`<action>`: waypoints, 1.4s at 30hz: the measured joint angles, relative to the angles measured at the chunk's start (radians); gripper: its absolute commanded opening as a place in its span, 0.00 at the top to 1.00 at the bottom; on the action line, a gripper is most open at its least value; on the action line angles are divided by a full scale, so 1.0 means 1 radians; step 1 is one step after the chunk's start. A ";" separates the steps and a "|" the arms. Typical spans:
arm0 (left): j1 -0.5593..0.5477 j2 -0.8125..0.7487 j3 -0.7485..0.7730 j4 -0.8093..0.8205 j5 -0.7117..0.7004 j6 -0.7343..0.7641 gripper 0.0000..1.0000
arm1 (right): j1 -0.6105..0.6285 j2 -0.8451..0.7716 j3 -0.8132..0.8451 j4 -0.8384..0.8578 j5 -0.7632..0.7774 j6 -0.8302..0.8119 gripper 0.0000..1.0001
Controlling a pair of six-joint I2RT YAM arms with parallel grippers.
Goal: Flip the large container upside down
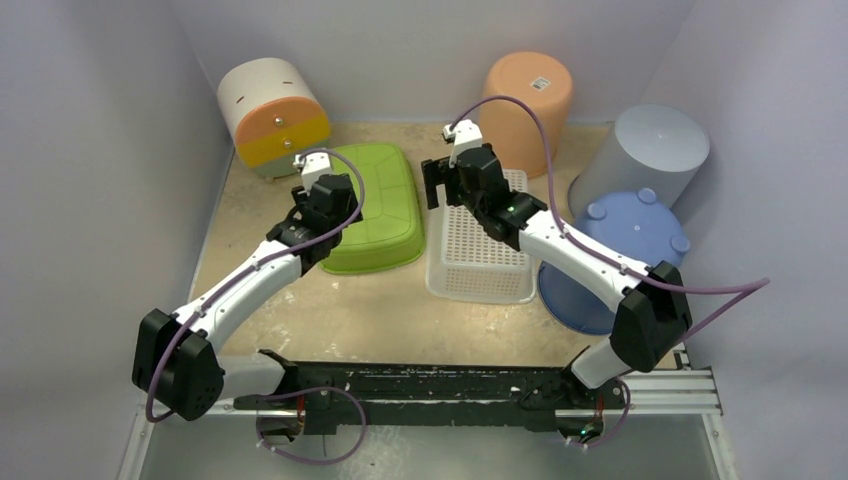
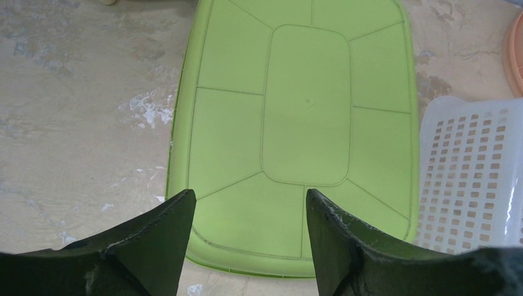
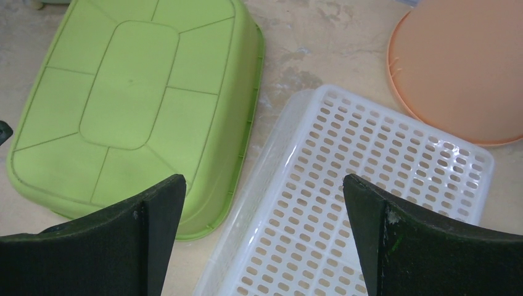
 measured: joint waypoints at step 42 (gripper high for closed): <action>-0.004 -0.021 -0.066 0.079 0.008 0.044 0.36 | -0.092 -0.003 -0.029 0.066 0.081 0.002 0.00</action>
